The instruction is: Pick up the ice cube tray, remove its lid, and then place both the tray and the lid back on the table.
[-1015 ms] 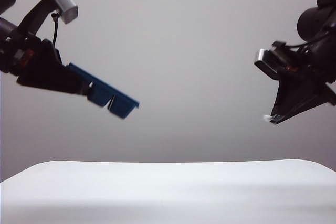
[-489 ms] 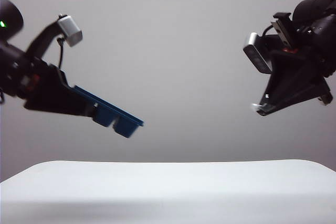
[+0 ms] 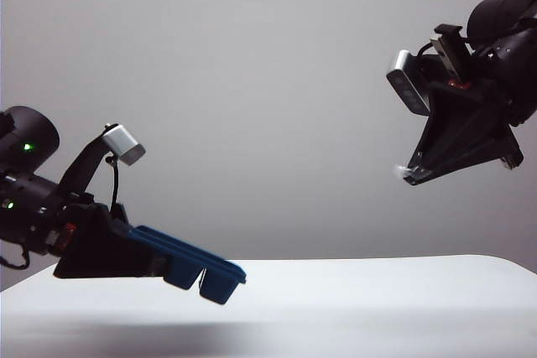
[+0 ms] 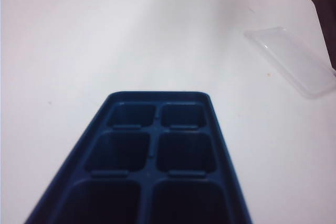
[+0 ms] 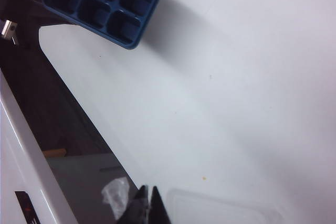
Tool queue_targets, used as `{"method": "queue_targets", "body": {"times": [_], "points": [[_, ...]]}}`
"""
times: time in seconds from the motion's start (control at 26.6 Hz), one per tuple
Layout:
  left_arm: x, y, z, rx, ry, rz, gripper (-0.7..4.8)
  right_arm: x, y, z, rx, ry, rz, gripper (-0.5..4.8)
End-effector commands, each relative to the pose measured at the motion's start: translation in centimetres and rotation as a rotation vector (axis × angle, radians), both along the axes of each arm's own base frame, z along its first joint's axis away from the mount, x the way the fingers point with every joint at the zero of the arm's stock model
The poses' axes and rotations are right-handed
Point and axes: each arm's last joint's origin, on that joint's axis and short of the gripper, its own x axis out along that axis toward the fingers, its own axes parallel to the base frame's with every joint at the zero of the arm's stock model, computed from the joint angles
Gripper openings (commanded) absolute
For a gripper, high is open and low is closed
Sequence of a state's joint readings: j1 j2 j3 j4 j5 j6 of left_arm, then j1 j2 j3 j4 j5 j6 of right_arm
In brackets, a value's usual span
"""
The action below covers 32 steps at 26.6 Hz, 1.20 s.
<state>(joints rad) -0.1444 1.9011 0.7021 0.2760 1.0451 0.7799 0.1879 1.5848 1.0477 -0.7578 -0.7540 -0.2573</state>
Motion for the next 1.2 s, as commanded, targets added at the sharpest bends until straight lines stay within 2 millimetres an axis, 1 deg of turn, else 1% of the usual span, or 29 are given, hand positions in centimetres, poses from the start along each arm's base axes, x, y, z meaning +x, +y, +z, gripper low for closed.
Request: {"method": "queue_targets", "body": {"times": [0.04,0.08,0.15,0.23,0.26,0.41,0.49,0.56,0.68,0.75,0.83,0.9,1.01,1.13,1.16,1.2], "points": [[0.5,-0.1,0.5,0.008,-0.091,0.011,2.9,0.1,0.1,-0.2,0.014,-0.04,0.009,-0.07],[0.6,-0.1,0.6,0.012,-0.1,0.015,3.09,0.1,0.1,-0.3,0.016,-0.044,0.009,-0.07],[0.8,0.0,0.6,0.031,-0.123,0.034,3.71,0.1,0.1,-0.6,0.02,-0.052,0.009,-0.07],[1.0,0.0,0.7,0.046,-0.147,0.051,4.55,0.0,0.1,-0.9,0.021,-0.058,0.009,-0.07],[1.0,0.0,0.8,0.044,-0.156,0.051,4.67,0.0,0.1,-1.0,0.021,-0.06,0.009,-0.07],[1.1,0.0,0.8,0.05,-0.157,0.068,4.67,0.0,0.1,-1.4,0.025,-0.077,0.009,-0.07],[1.2,0.0,0.8,0.071,-0.159,0.089,4.79,0.0,0.1,-1.4,0.037,-0.081,0.011,-0.07],[1.6,0.3,1.0,0.1,-0.197,0.13,4.79,0.0,0.2,-1.3,0.071,-0.073,0.022,-0.07],[1.8,0.3,1.7,0.09,-0.248,0.14,4.79,0.0,0.2,-1.3,0.083,-0.069,0.025,-0.07],[2.0,0.4,3.1,0.116,-0.292,0.197,4.79,-0.1,0.2,-1.3,0.088,-0.063,0.027,-0.07],[1.9,0.6,5.1,0.182,-0.342,0.286,4.79,-0.1,0.2,-1.3,0.087,-0.055,0.027,-0.07],[1.6,0.8,6.8,0.209,-0.343,0.364,4.79,-0.2,0.2,-1.3,0.086,-0.05,0.027,-0.07],[0.6,1.1,9.6,0.182,-0.319,0.437,4.79,-0.4,0.4,-1.1,0.083,-0.05,0.033,-0.06],[-1.1,1.5,12.3,0.172,-0.251,0.536,4.08,-0.8,0.5,-0.5,-0.002,-0.064,0.002,-0.07],[-1.7,1.6,13.0,0.175,-0.228,0.57,3.93,-1.1,0.5,-0.2,-0.053,-0.079,-0.012,-0.07],[-2.3,1.8,13.7,0.183,-0.209,0.604,3.93,-1.4,0.6,0.1,-0.081,-0.09,-0.02,-0.07]]}}
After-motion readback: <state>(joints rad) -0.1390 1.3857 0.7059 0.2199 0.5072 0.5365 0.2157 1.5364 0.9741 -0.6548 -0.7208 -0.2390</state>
